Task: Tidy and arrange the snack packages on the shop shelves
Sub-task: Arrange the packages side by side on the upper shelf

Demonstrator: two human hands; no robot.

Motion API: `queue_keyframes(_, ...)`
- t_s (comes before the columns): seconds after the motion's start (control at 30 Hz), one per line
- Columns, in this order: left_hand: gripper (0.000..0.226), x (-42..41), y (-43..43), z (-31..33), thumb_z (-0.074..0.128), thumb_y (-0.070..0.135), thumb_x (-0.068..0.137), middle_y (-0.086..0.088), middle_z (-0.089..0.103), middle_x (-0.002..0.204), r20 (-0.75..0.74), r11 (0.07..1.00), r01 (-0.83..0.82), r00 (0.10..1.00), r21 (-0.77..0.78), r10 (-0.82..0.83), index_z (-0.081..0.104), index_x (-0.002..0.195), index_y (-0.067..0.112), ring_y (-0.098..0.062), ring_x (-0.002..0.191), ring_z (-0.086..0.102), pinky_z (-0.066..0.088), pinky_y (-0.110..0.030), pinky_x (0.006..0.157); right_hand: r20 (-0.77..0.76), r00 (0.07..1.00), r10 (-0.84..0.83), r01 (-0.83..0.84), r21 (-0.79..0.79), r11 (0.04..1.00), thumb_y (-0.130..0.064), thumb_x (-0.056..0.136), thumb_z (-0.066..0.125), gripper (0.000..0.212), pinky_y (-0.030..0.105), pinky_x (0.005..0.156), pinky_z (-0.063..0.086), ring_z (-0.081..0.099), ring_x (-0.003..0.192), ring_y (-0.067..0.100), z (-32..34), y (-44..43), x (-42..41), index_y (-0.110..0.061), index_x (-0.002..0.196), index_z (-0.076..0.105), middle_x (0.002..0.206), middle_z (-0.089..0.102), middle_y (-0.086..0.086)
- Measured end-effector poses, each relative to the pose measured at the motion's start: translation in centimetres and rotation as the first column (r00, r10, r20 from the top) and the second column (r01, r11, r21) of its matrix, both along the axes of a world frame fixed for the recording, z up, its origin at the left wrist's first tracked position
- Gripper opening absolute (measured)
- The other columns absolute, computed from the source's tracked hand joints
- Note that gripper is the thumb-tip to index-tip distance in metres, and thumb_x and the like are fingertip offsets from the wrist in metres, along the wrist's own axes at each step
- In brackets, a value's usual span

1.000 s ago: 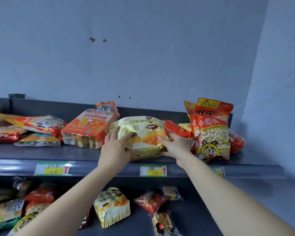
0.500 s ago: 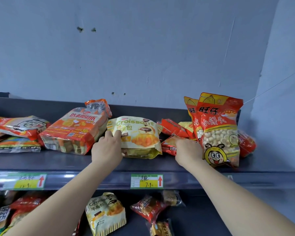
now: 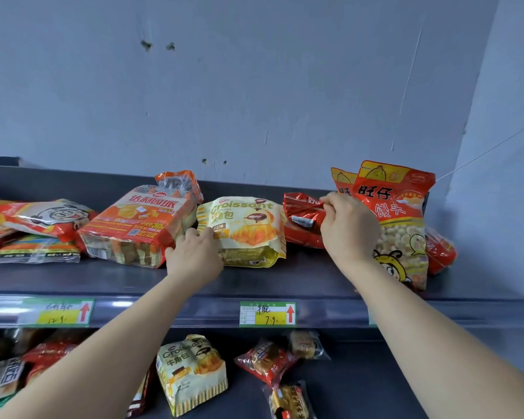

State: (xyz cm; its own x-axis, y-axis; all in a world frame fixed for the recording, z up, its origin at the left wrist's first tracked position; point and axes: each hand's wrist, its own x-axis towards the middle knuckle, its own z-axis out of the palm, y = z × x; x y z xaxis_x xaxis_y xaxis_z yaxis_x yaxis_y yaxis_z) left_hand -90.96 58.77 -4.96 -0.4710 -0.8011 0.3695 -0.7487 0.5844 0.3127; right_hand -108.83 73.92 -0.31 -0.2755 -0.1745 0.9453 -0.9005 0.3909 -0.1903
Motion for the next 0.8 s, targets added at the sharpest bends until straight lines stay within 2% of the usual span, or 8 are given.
queue_keyframes(0.1,0.045,1.3,0.4,1.0,0.045,0.026,0.093,-0.007,0.038,0.145,-0.024,1.0,0.003,1.0,-0.017,-0.004,0.043,0.138,0.023,-0.03,0.133,0.033,0.027,-0.051,0.104,-0.155,0.984,0.091,-0.105,-0.083,0.991,0.002,0.083,0.06,0.016,0.025,0.055,0.044,0.066,0.071,0.026,1.1,0.5,2.0,-0.008,0.084,0.072,0.078,0.072,0.004)
queue_keyframes(0.23,0.04,3.4,0.3,2.0,0.038,0.034,0.097,-0.008,0.05,0.138,0.022,0.977,0.151,0.987,0.151,-0.156,0.044,0.134,0.018,-0.032,0.122,0.047,0.037,-0.046,0.102,-0.259,0.959,0.11,-0.158,-0.172,0.972,-0.002,0.088,0.054,0.017,0.031,0.062,0.046,0.062,0.075,0.028,2.9,1.3,4.9,-0.007,0.084,0.07,0.079,0.07,0.005)
queue_keyframes(0.3,0.054,4.9,0.8,2.0,0.041,0.045,0.099,-0.009,0.041,0.147,0.047,0.948,0.23,0.968,0.219,-0.245,0.034,0.143,0.016,-0.032,0.128,0.044,0.039,-0.04,0.102,-0.279,0.956,0.094,-0.155,-0.202,0.967,-0.004,0.088,0.053,0.017,0.035,0.063,0.046,0.06,0.077,0.03,3.9,1.6,6.4,-0.008,0.084,0.069,0.081,0.07,0.005)
queue_keyframes(0.4,0.084,6.5,1.6,0.9,0.039,0.06,0.095,-0.007,0.007,0.162,0.121,0.921,0.245,0.949,0.305,-0.292,0.0,0.155,0.016,-0.031,0.146,0.018,0.024,-0.042,0.115,-0.316,0.945,0.081,-0.154,-0.213,0.965,-0.005,0.088,0.052,0.017,0.039,0.066,0.047,0.06,0.077,0.031,5.0,2.3,8.5,-0.008,0.085,0.068,0.082,0.07,0.005)
queue_keyframes(0.47,0.086,6.8,1.9,-0.1,0.033,0.069,0.091,-0.008,0.0,0.163,0.202,0.922,0.211,0.937,0.324,-0.286,-0.004,0.154,0.022,-0.035,0.147,0.014,0.019,-0.05,0.117,-0.333,0.939,0.082,-0.163,-0.221,0.962,-0.005,0.088,0.052,0.017,0.039,0.067,0.046,0.061,0.076,0.031,5.6,3.1,9.9,-0.008,0.085,0.068,0.081,0.07,0.005)
queue_keyframes(0.53,0.08,7.0,2.6,-0.7,0.026,0.072,0.091,-0.007,0.008,0.162,0.237,0.935,0.183,0.936,0.302,-0.26,0.003,0.154,0.029,-0.034,0.145,0.018,0.018,-0.053,0.114,-0.337,0.937,0.091,-0.172,-0.219,0.96,-0.006,0.088,0.052,0.017,0.039,0.067,0.046,0.06,0.077,0.03,5.7,3.7,11.2,-0.008,0.085,0.068,0.082,0.07,0.004)
queue_keyframes(0.7,0.056,8.1,4.5,-0.2,0.022,0.056,0.1,0.002,0.031,0.156,-0.037,0.921,0.286,0.957,0.265,-0.286,0.017,0.152,0.036,-0.025,0.141,0.03,0.016,-0.05,0.112,-0.344,0.932,0.113,-0.166,-0.127,0.978,-0.005,0.086,0.053,0.016,0.037,0.066,0.046,0.06,0.076,0.029,3.9,4.5,13.3,-0.009,0.084,0.068,0.079,0.07,0.002)
queue_keyframes(0.8,0.047,8.8,4.9,0.3,0.028,0.048,0.102,-0.002,0.042,0.15,-0.155,0.882,0.397,0.917,0.253,-0.368,0.026,0.149,0.041,-0.028,0.132,0.044,0.028,-0.048,0.111,-0.337,0.929,0.153,-0.184,-0.061,0.981,-0.009,0.088,0.049,0.02,0.038,0.067,0.047,0.06,0.077,0.029,3.0,4.8,14.0,-0.008,0.083,0.068,0.079,0.069,0.002)
